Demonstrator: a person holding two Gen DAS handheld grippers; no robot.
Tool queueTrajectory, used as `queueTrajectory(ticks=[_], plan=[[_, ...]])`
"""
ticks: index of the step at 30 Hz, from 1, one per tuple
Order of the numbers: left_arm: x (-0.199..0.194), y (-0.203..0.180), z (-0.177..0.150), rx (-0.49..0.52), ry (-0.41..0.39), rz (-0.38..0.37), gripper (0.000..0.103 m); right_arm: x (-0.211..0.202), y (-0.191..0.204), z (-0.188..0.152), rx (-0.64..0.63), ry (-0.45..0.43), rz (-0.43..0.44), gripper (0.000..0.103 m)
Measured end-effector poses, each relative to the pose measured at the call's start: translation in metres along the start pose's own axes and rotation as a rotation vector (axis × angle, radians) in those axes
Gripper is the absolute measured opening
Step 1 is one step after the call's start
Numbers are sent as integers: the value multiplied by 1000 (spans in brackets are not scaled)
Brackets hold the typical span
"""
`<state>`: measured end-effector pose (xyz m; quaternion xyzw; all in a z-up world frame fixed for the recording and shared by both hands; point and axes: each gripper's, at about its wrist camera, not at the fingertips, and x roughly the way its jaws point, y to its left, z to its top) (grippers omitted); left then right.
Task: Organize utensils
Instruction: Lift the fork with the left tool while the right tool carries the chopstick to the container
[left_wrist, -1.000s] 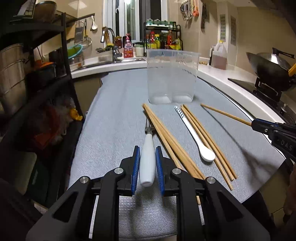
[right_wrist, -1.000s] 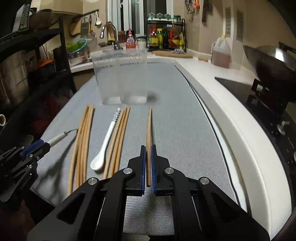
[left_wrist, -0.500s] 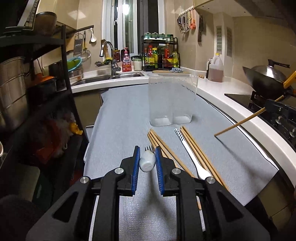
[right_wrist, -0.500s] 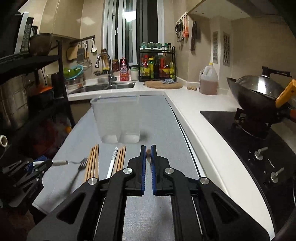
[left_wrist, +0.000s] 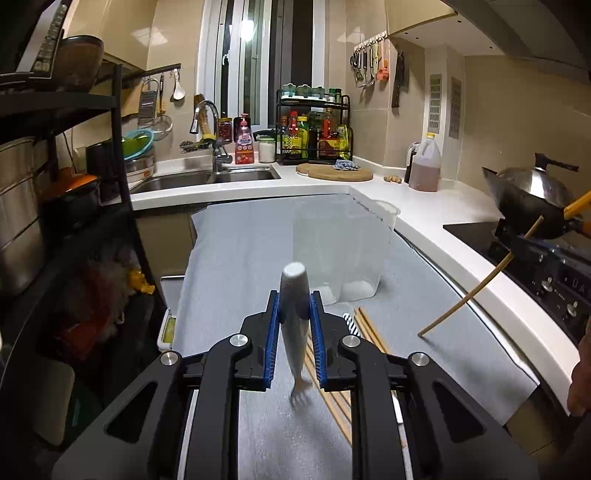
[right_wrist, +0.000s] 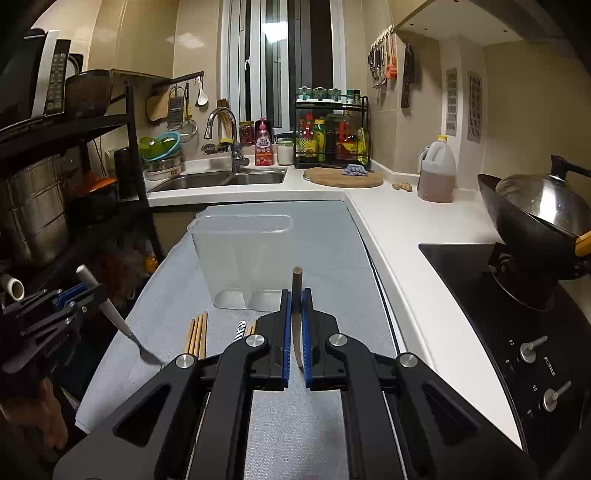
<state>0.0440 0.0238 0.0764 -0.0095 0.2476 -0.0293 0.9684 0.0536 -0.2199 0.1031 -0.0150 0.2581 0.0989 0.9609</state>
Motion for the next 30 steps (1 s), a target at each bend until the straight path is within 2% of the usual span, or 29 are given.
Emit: queueTrajectory(ticks=[6, 12, 21, 30], plan=[[6, 6, 22, -29, 50, -56, 16, 1, -1, 17, 1, 28, 23, 5], [10, 12, 43, -64, 103, -91, 14, 2, -10, 42, 45, 102, 90, 5], [8, 20, 88, -86, 120, -109, 14, -3, -10, 94, 80, 84, 154, 5], [11, 33, 159, -90, 132, -160, 14, -10, -15, 165, 82, 3, 200, 5]])
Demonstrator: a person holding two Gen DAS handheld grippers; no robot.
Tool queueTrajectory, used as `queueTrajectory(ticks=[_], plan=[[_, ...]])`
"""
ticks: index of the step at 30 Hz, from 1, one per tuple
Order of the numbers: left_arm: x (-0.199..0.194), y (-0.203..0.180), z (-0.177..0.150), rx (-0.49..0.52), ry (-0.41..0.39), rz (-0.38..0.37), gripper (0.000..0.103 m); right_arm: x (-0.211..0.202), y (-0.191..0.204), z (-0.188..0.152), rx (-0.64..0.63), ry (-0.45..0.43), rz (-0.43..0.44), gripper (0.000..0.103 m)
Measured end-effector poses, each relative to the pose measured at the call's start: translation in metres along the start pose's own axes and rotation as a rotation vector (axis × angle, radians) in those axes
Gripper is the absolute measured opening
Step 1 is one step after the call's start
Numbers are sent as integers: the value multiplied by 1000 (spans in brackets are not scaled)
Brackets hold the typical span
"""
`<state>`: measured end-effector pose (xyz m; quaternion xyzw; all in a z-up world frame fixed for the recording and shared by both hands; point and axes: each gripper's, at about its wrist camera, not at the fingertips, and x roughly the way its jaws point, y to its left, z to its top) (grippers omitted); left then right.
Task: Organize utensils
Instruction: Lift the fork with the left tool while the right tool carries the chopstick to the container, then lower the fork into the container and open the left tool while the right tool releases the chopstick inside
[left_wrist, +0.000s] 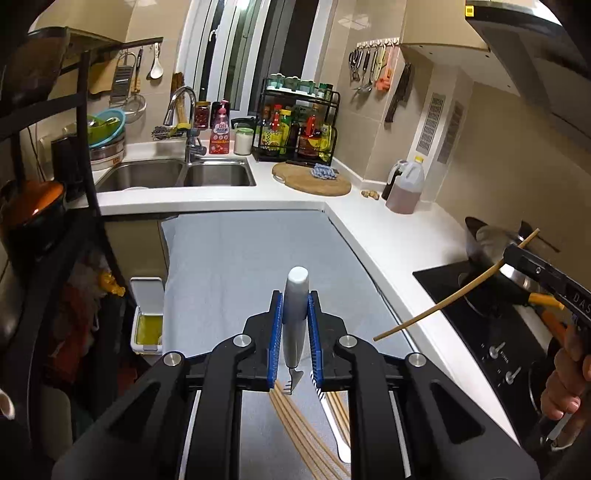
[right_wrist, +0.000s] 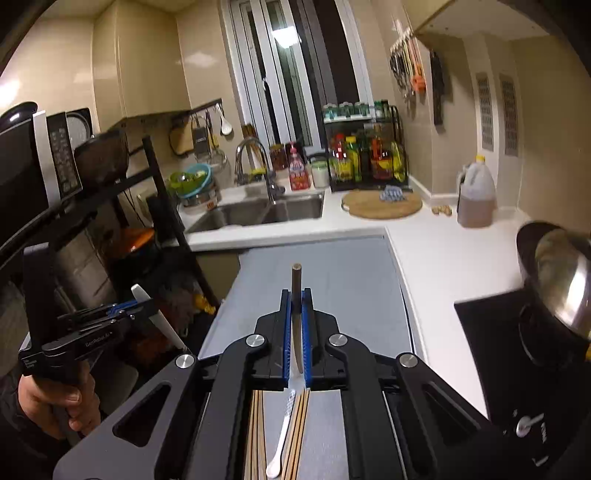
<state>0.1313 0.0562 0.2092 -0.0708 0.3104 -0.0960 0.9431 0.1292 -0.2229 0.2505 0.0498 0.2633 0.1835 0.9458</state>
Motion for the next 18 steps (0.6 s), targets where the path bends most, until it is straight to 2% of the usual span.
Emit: queueTrajectory(ticks=[5, 9, 14, 18], plan=[[1, -3, 44, 2, -33, -25, 14, 10, 8, 42, -30, -40, 17, 5], [17, -8, 67, 1, -36, -46, 14, 33, 10, 55, -39, -27, 19, 5], [61, -8, 64, -6, 14, -49, 13, 77, 1, 39, -23, 26, 3, 6], [100, -2, 45, -24, 77, -60, 13, 112, -6, 20, -11, 65, 11, 6]])
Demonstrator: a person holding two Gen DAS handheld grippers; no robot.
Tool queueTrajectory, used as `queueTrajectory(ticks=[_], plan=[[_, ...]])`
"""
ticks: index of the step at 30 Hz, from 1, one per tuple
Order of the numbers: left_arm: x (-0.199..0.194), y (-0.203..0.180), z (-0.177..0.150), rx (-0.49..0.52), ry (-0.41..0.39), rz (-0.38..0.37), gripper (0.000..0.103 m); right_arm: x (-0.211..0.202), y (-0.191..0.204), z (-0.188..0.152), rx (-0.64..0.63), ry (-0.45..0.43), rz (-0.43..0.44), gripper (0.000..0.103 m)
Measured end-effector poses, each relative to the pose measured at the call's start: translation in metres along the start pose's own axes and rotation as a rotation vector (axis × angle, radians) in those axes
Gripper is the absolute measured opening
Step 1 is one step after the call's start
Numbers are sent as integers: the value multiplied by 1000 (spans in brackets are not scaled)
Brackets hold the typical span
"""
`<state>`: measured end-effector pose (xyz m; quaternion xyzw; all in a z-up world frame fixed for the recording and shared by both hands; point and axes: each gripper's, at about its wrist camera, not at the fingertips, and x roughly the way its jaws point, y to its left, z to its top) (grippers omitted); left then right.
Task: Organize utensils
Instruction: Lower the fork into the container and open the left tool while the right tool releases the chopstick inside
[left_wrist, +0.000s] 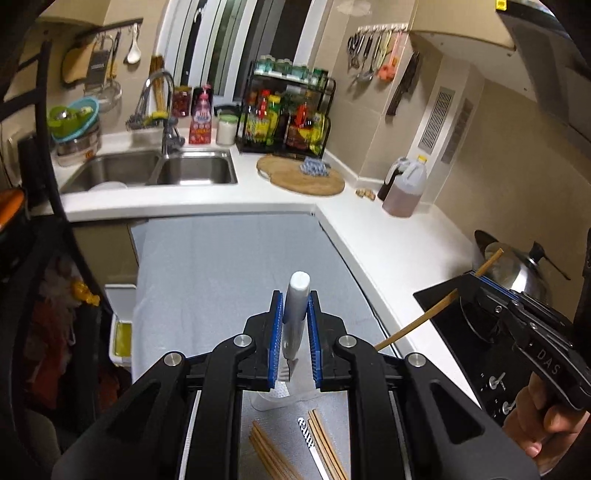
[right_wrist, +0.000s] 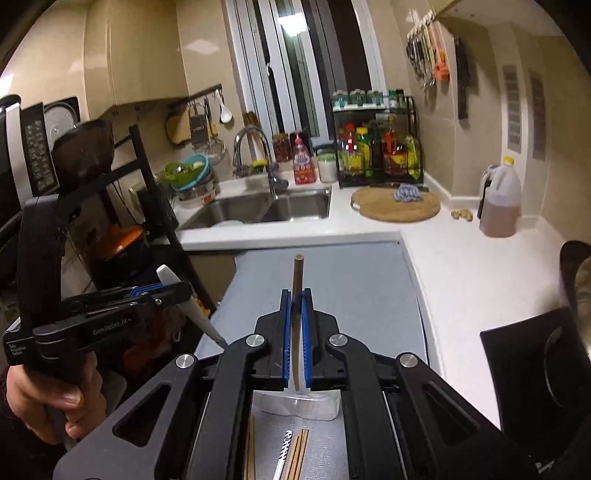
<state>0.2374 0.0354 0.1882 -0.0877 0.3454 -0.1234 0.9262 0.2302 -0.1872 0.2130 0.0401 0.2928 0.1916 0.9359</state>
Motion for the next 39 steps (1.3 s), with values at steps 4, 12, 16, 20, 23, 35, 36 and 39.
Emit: queueTrajectory(ticks=[4, 12, 16, 20, 23, 35, 36, 39], plan=[[24, 8, -17, -8, 40, -9, 13, 24, -8, -13, 20, 37, 9, 6], [50, 18, -36, -59, 109, -53, 12, 60, -29, -40, 101, 106, 45, 6], [64, 26, -45, -112, 142, -78, 13, 73, -39, -51, 143, 134, 37, 6], [72, 31, -52, -144, 169, -79, 13, 80, -45, -59, 170, 153, 26, 12], [69, 33, -52, -157, 170, -63, 25, 80, -47, -62, 180, 168, -2, 38], [2, 14, -55, -26, -38, 126, 50, 32, -38, -76, 95, 100, -130, 46], [-6, 11, -59, -12, -60, 135, 50, 25, -36, -78, 82, 80, -140, 46], [-27, 7, -70, 11, -107, 165, 52, 1, -26, -89, 39, 11, -164, 46]])
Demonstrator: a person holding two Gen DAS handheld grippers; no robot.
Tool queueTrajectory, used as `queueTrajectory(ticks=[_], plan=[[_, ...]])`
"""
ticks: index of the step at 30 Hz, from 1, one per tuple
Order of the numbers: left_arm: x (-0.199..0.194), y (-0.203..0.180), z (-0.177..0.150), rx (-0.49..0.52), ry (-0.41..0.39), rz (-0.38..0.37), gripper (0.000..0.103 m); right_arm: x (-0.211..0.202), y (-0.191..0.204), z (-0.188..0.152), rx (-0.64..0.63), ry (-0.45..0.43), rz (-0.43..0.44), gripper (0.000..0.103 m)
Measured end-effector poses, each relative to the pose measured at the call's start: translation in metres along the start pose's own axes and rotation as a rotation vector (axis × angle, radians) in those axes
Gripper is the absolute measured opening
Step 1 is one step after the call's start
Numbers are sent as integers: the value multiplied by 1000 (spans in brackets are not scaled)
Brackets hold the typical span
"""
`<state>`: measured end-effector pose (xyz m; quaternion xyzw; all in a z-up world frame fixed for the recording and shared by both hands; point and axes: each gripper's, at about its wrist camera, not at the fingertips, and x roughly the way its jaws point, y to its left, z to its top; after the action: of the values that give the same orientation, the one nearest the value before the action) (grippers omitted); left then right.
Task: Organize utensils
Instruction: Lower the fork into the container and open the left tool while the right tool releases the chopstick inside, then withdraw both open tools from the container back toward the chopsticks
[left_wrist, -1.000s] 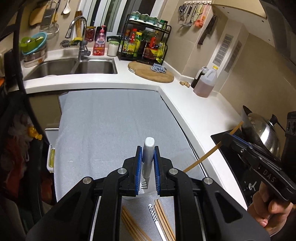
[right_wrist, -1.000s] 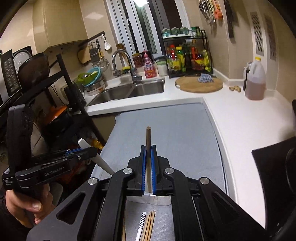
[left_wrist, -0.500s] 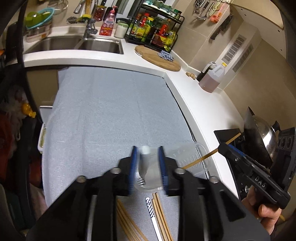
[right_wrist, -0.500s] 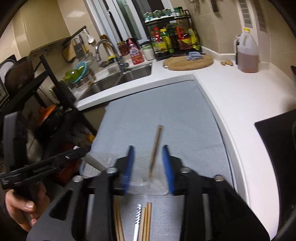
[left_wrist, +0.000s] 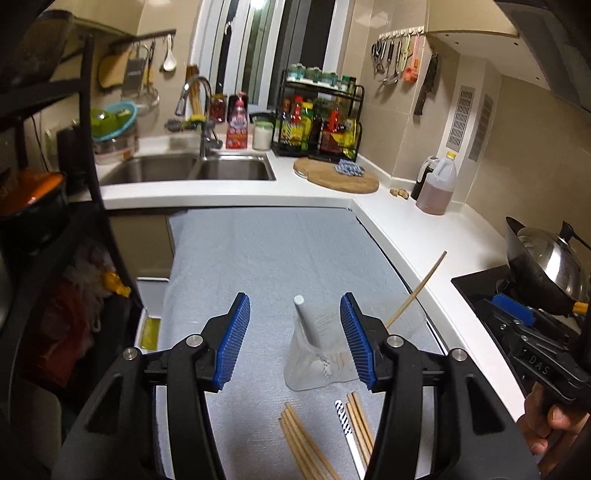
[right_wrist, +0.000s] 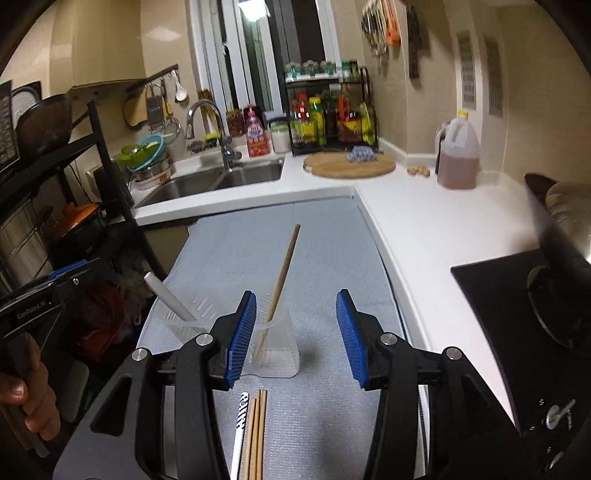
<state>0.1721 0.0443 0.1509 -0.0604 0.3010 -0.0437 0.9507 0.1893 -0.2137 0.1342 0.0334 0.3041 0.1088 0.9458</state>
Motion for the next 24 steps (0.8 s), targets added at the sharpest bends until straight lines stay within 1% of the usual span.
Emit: queueTrajectory(ticks=[3, 4, 7, 10, 13, 15, 16, 17, 19, 22, 24], plan=[[-18, -2, -11, 16, -41, 22, 52, -24, 7, -17, -43, -72, -39, 46], [-26, -4, -17, 21, -61, 34, 52, -33, 8, -24, -46, -95, -39, 46], [-40, -7, -34, 26, -95, 41, 52, -52, 5, -44, -43, -132, -61, 46], [-50, -12, -53, 23, -110, 55, 53, -69, 0, -65, -29, -151, -72, 46], [-53, -15, -73, 26, -105, 70, 53, -79, -5, -83, -4, -149, -52, 46], [-55, -13, -85, 0, -97, 72, 53, -85, -8, -97, 22, -155, -59, 46], [-57, -13, -92, -15, -91, 65, 53, -87, -9, -106, 34, -147, -81, 46], [-59, -13, -98, -24, -92, 64, 53, -86, -9, -113, 44, -131, -86, 45], [-62, -15, -110, -18, -98, 83, 52, -84, -8, -125, 53, -102, -70, 45], [-63, -17, -125, -20, -89, 74, 53, -81, -3, -141, 39, -68, -57, 45], [-64, -21, -133, -3, -88, 79, 52, -81, 0, -148, 11, -58, -58, 45]])
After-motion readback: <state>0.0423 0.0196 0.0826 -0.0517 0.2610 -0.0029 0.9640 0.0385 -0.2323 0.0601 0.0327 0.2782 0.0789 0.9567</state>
